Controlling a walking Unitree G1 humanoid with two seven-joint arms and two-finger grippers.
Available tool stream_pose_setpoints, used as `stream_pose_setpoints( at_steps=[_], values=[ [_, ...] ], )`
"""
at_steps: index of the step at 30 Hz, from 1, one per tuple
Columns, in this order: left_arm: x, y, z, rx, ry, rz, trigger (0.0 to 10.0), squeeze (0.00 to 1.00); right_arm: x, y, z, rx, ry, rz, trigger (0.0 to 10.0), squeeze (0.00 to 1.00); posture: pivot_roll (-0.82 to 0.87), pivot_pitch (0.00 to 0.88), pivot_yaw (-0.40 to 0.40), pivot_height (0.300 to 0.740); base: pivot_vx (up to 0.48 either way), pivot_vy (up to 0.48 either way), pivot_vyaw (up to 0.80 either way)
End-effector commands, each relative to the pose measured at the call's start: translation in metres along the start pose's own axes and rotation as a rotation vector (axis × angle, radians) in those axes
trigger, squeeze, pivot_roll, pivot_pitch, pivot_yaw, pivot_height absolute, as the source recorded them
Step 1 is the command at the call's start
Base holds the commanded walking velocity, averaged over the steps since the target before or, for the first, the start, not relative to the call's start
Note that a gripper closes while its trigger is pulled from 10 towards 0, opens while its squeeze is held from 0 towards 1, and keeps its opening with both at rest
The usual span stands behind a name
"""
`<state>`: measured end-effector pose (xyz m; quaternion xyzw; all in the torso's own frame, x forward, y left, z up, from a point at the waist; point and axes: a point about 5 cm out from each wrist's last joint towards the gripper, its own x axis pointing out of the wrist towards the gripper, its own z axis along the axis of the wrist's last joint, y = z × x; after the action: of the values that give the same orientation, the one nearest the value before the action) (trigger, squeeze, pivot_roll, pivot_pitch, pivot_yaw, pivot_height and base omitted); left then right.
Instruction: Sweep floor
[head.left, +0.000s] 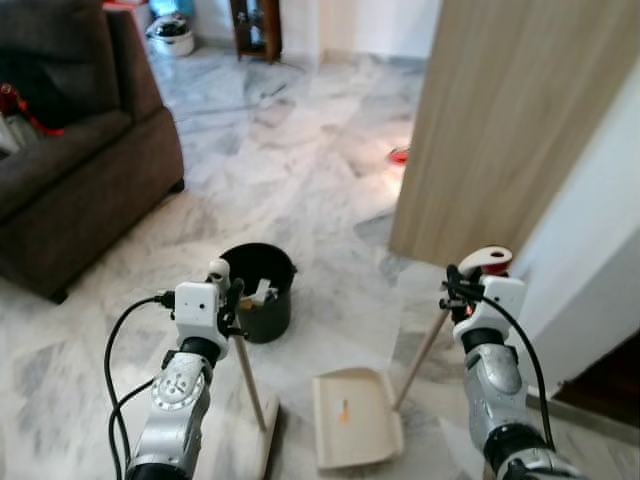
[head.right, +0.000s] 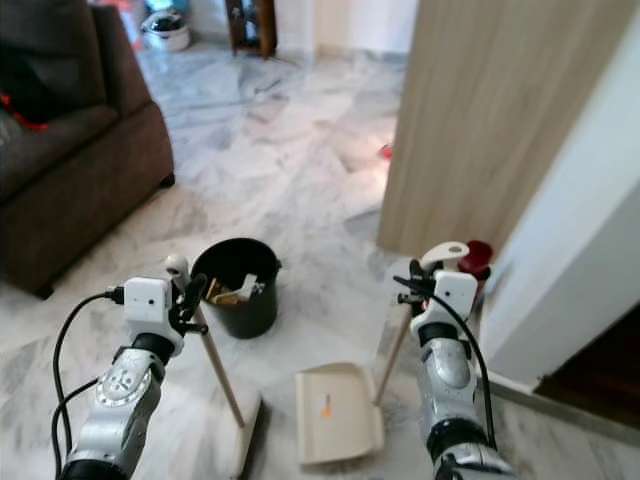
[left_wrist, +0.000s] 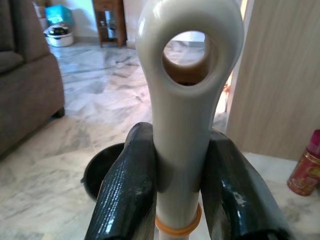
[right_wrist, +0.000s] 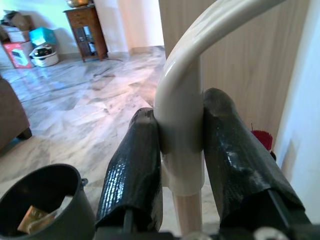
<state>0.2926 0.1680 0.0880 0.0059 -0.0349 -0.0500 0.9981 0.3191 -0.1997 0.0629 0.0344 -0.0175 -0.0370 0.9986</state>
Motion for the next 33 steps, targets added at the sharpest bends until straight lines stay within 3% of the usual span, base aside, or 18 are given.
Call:
stream_pose_setpoints(
  at_steps=[1, 20, 26, 33],
  values=[
    [0.0023, -0.0001, 0.0046, 0.008, -0.019, 0.002, 10.0, 0.00, 0.0021, 0.0021, 0.0037, 0.015, -0.020, -0.001, 10.0, 0.00, 0.06, 0.058, 0.049, 0.740, 0.000, 0.000, -0.80],
    [0.0068, -0.0020, 0.0065, 0.006, -0.027, -0.009, 10.0, 0.00, 0.0021, -0.0022, 0.0048, 0.003, -0.023, -0.037, 10.0, 0.00, 0.05, 0.038, 0.056, 0.740, 0.000, 0.000, -0.80],
    [0.0100, 0.0015, 0.0080, 0.056, -0.023, 0.009, 10.0, 0.00, 0.0029, 0.0020, 0.0050, 0.003, -0.027, -0.033, 10.0, 0.00, 0.06, 0.023, 0.062, 0.740, 0.000, 0.000, -0.80],
    [0.0117, 0.0019, 0.0090, 0.051, -0.025, 0.002, 10.0, 0.00, 0.0008, 0.0028, 0.0025, 0.003, -0.022, -0.032, 10.0, 0.00, 0.06, 0.012, 0.065, 0.740, 0.000, -0.276, -0.80]
  ],
)
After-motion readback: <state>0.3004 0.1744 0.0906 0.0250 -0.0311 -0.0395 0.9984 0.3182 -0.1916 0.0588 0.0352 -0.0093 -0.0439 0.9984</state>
